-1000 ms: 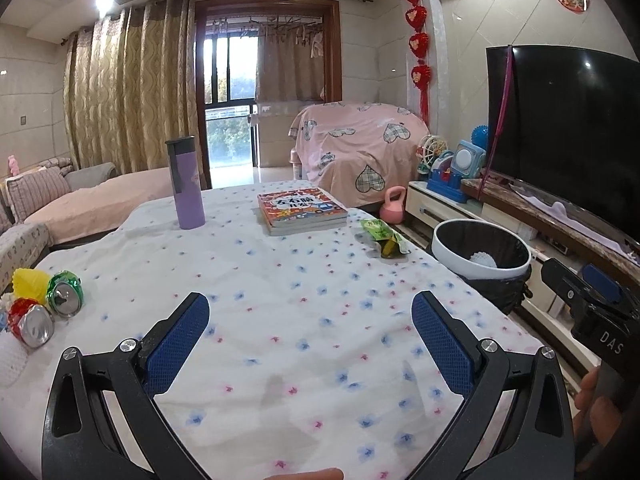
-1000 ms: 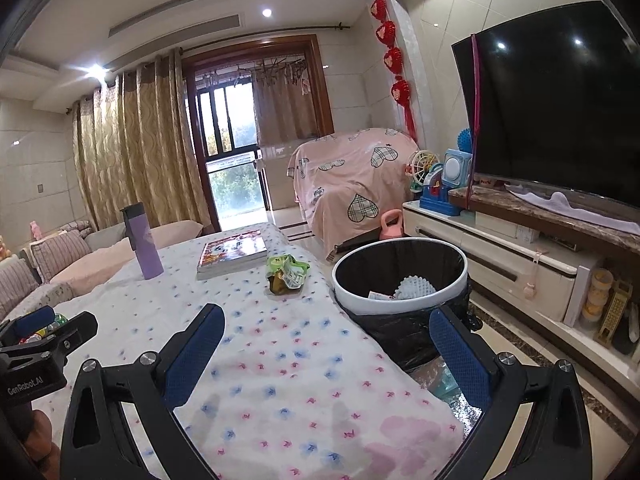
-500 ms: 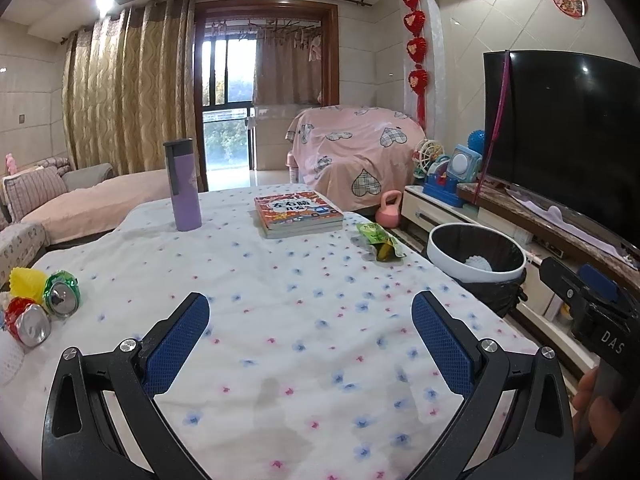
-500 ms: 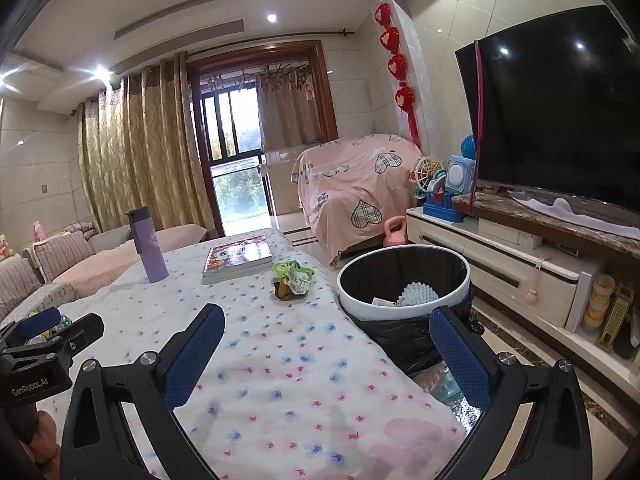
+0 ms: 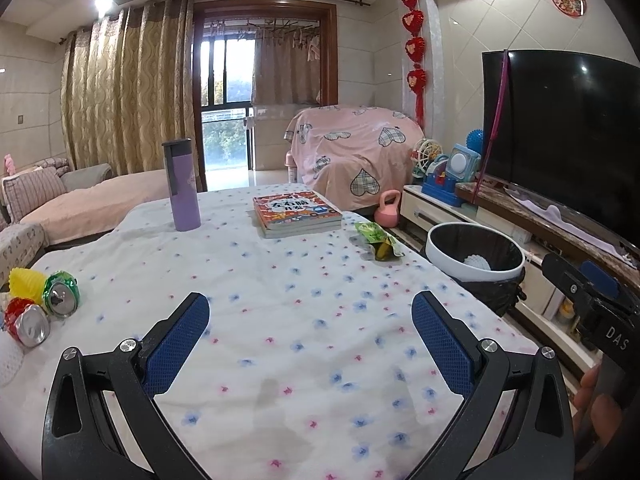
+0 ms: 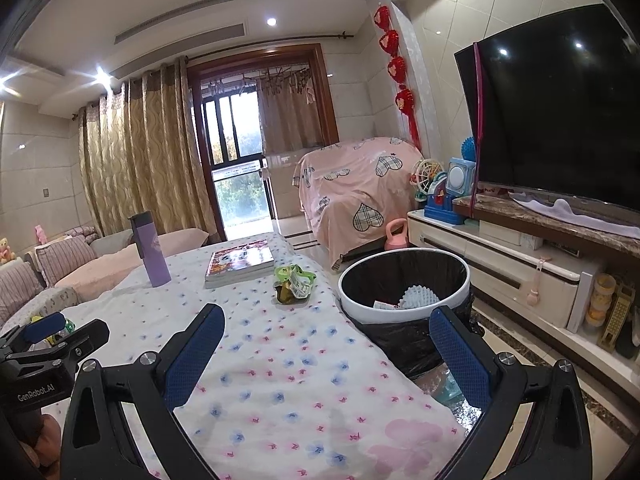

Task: Collect trash

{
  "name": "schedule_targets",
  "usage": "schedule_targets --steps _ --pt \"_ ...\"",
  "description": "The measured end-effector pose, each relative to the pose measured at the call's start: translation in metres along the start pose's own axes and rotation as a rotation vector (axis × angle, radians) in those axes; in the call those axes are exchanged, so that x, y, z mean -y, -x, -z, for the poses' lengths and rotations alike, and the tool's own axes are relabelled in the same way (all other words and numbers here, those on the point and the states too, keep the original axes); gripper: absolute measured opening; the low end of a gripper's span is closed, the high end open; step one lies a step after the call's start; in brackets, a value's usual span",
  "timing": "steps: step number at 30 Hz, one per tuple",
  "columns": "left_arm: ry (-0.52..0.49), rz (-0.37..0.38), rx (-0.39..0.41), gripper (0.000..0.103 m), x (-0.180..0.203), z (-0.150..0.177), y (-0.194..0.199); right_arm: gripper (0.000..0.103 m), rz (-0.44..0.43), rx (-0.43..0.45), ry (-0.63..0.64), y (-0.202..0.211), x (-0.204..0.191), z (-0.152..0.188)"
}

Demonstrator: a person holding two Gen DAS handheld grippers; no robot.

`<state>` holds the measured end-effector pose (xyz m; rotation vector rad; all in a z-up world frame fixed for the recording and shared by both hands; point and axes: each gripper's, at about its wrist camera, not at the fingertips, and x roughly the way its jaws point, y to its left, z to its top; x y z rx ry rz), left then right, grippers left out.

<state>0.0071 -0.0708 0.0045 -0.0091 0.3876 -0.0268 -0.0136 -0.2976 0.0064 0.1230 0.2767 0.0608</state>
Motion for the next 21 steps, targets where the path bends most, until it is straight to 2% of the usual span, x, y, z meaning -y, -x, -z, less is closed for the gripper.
schedule_targets --steps 21 --pt "0.001 0.008 -0.008 0.103 0.0015 -0.0002 -0.0046 0.103 -0.001 0.003 0.001 0.0018 -0.0023 -0.0031"
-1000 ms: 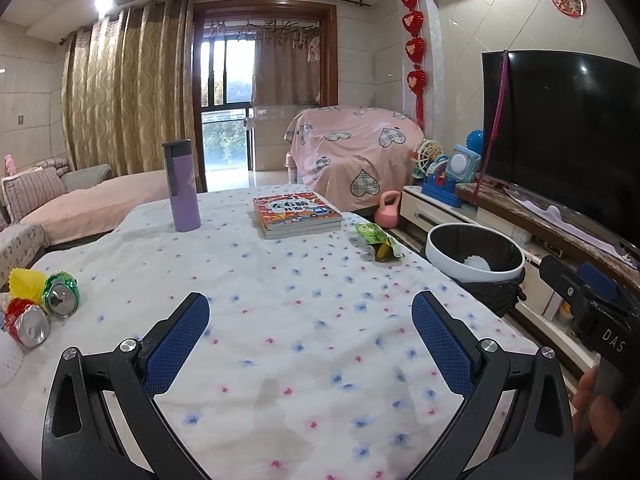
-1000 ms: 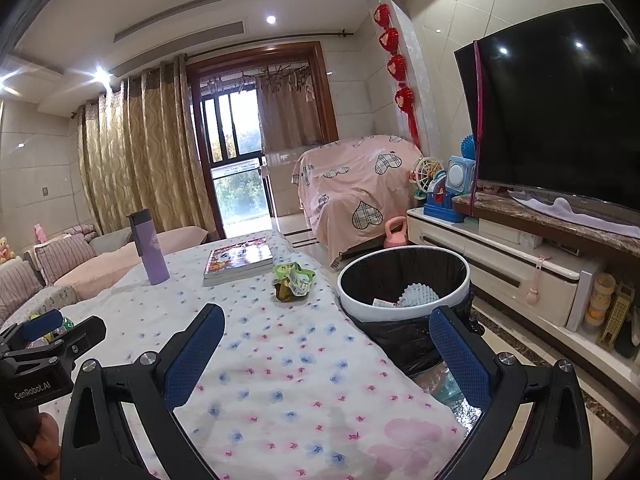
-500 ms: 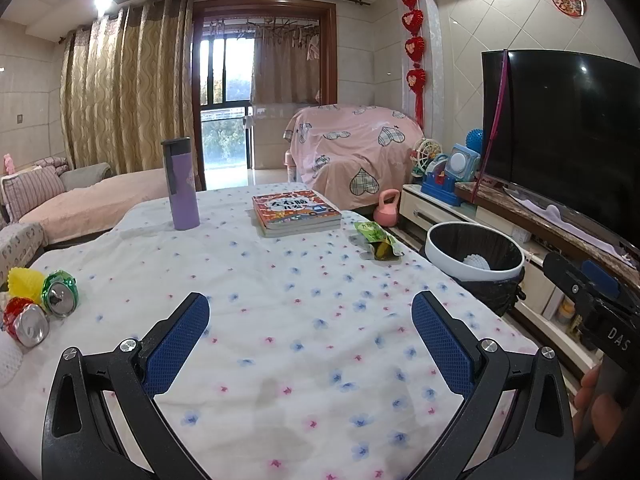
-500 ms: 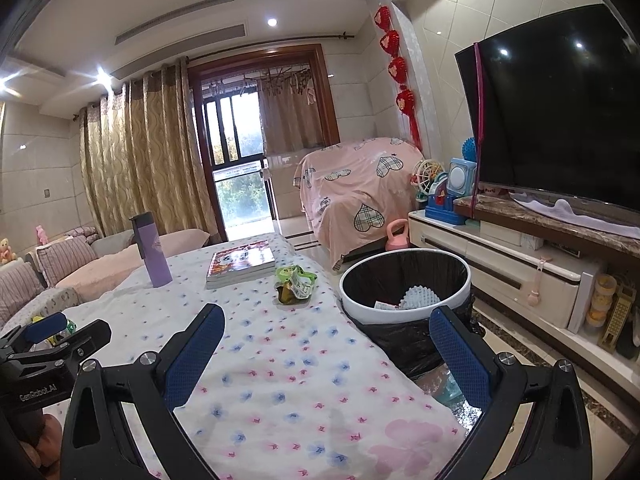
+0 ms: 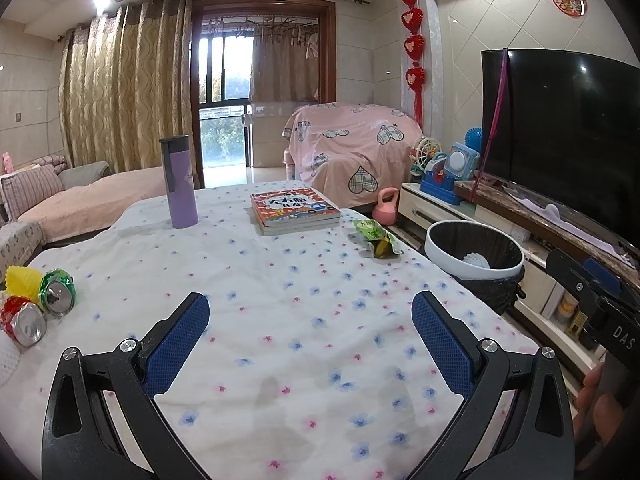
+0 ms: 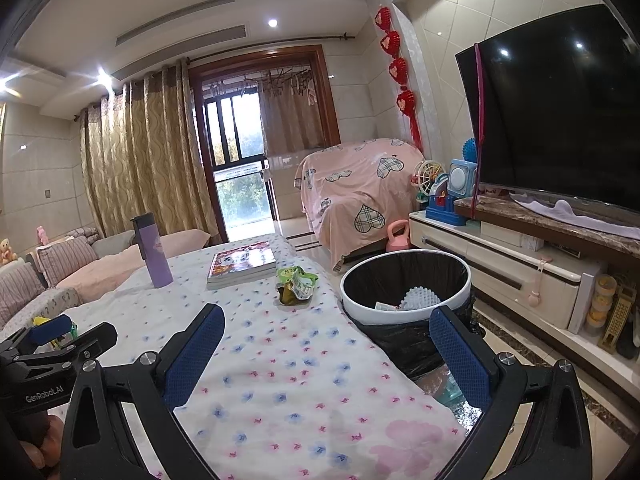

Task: Collect trash

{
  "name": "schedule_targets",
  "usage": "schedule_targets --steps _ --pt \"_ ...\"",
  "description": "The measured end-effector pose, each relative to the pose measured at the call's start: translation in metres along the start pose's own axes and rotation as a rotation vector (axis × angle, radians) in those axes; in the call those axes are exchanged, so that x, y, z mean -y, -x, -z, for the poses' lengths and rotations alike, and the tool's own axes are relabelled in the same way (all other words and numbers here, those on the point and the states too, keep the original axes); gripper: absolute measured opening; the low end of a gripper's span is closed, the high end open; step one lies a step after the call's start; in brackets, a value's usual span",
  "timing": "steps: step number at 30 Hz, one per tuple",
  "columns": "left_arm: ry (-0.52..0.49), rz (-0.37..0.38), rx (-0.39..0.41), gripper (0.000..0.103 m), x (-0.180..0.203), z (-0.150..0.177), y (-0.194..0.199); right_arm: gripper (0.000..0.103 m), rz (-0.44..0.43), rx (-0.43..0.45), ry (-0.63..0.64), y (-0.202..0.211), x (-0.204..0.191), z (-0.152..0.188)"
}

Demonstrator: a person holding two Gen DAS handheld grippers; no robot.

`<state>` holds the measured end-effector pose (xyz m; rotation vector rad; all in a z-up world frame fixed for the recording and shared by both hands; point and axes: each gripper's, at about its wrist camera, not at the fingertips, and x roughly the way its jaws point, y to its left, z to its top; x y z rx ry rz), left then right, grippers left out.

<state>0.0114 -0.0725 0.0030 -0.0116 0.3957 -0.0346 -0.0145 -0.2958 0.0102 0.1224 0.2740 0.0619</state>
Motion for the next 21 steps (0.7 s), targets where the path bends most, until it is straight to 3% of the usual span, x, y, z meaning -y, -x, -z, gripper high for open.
schedule_targets --steps 21 --pt "-0.004 0.009 -0.008 0.103 0.0010 0.0029 -0.0062 0.103 -0.021 -0.003 0.001 -0.0015 -0.0074 0.0005"
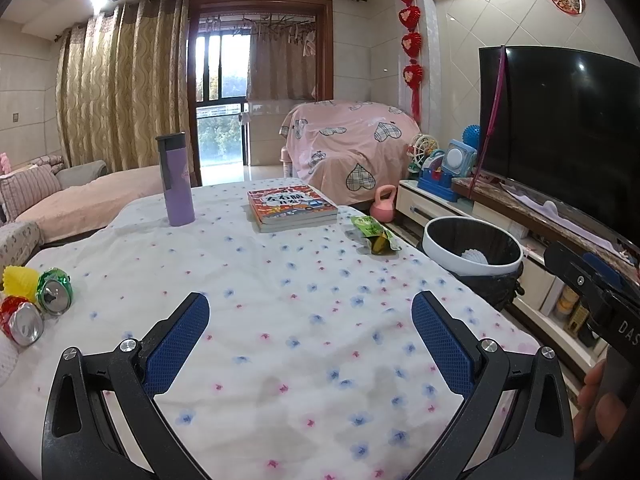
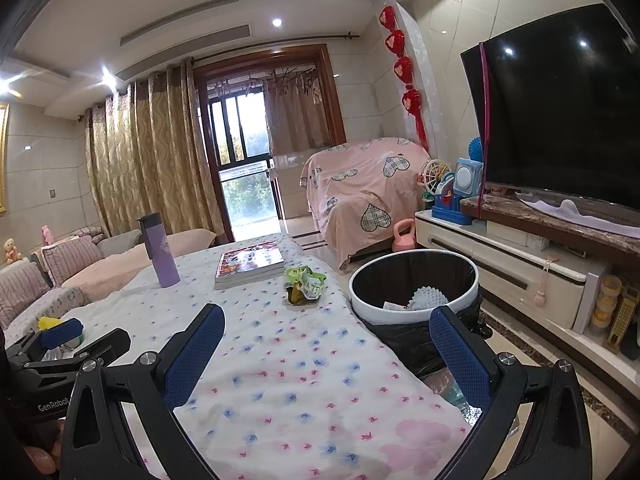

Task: Collect trash

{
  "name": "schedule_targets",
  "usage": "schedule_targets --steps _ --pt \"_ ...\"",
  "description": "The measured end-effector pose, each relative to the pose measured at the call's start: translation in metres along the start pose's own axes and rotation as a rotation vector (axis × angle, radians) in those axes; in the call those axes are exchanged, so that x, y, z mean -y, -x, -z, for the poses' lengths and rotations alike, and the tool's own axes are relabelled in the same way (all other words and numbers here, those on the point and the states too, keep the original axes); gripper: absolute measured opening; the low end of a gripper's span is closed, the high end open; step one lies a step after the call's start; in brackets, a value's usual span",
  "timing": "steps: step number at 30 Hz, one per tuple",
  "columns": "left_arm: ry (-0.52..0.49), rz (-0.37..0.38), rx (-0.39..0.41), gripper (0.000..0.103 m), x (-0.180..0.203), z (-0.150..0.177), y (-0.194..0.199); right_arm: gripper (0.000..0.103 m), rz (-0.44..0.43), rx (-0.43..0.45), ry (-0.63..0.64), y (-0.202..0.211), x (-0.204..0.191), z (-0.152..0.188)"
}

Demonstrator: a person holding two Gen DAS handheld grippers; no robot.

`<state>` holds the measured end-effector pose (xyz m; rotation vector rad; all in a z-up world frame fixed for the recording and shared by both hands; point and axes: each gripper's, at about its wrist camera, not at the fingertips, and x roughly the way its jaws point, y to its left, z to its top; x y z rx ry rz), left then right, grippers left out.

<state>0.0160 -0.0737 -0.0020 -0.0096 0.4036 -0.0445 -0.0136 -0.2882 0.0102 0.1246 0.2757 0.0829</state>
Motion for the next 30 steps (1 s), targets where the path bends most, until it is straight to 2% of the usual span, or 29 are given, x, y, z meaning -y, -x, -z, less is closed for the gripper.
schedule_targets --steps 30 --pt "0.006 0.009 -0.013 0.103 -0.0042 0.0025 -0.0047 0.103 -0.014 -0.019 -0.005 -0.0074 -0.0033 0.0068"
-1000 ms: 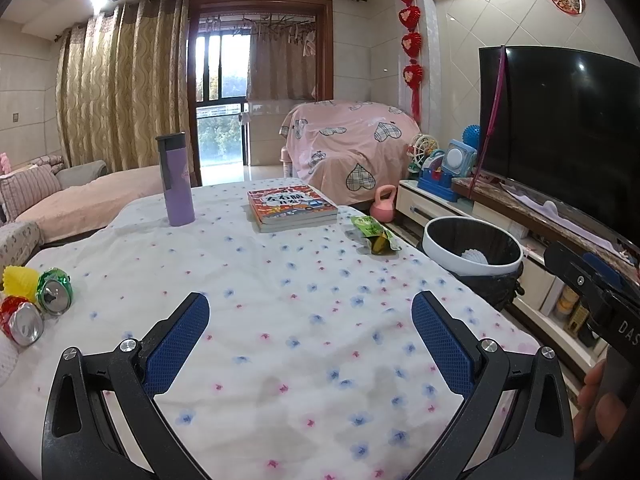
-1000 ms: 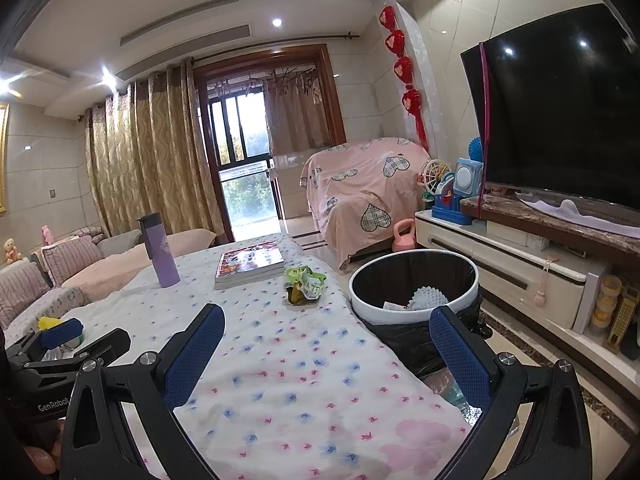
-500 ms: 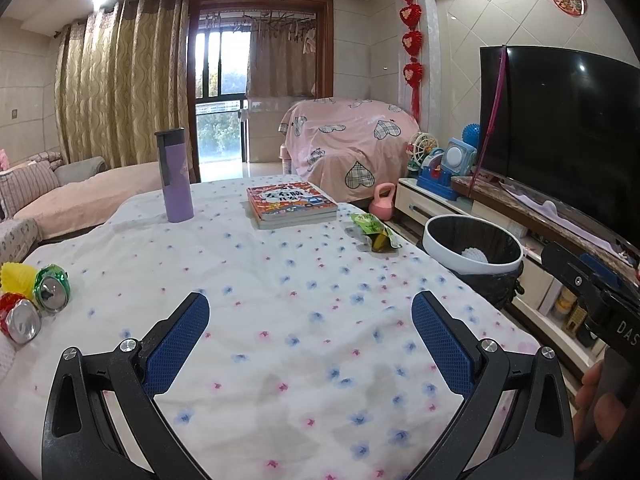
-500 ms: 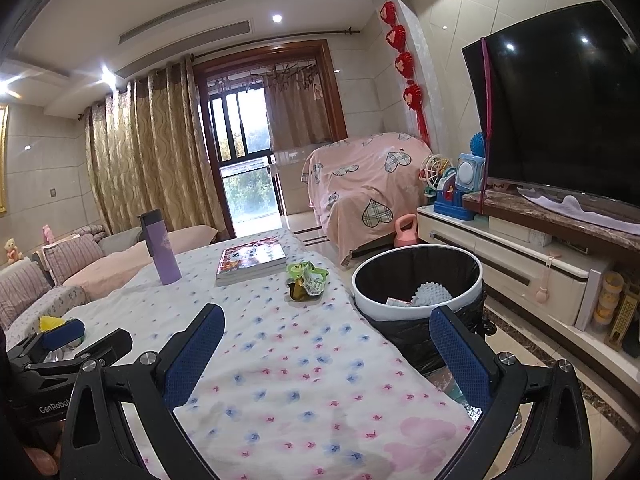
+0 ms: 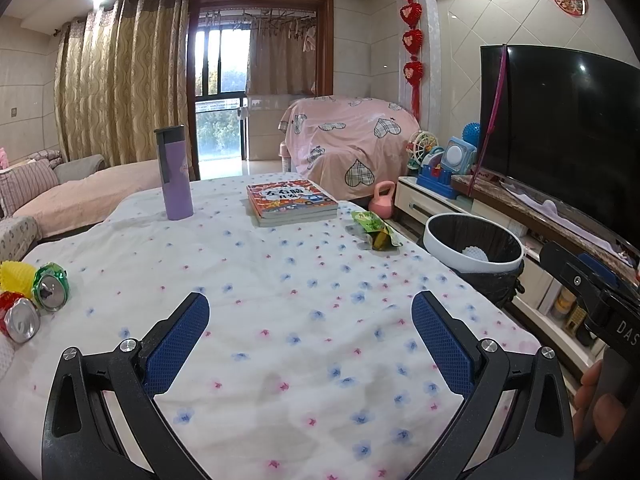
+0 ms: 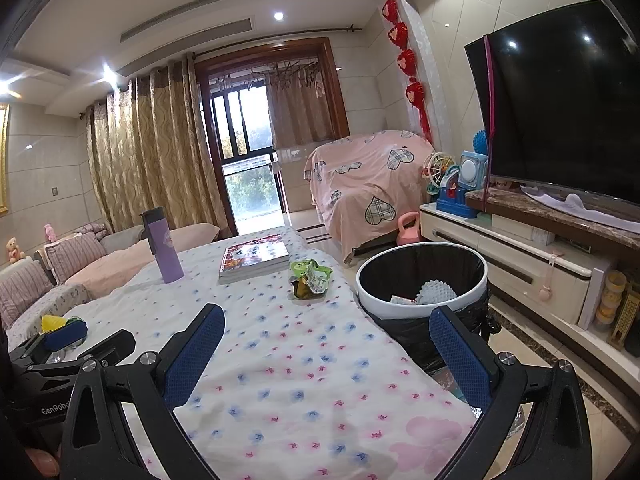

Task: Collect trash

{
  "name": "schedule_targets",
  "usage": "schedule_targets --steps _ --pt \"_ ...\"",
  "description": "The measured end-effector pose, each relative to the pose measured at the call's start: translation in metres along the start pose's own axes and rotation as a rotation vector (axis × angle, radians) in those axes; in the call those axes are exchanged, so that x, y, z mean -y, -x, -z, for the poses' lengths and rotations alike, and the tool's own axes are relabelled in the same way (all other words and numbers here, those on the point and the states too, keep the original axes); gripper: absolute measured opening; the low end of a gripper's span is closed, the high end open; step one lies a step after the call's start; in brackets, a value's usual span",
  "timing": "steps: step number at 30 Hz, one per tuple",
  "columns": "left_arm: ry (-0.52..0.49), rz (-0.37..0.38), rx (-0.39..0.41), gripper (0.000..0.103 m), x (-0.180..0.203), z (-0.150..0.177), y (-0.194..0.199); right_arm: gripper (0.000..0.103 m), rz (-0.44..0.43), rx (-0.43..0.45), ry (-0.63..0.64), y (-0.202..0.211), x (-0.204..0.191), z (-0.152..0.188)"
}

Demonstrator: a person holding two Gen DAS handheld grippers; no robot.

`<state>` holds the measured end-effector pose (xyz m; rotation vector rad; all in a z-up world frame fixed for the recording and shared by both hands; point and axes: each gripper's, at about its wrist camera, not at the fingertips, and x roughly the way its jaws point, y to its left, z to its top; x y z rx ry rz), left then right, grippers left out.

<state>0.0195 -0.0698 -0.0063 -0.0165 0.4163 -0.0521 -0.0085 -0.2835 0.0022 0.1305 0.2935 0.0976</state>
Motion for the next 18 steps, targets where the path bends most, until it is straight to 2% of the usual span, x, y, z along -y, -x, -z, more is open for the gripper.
schedule_targets --steps 18 --pt "0.005 0.020 -0.043 0.103 -0.003 0.004 -0.013 0.103 -0.005 -0.055 -0.019 -0.013 0.002 0.005"
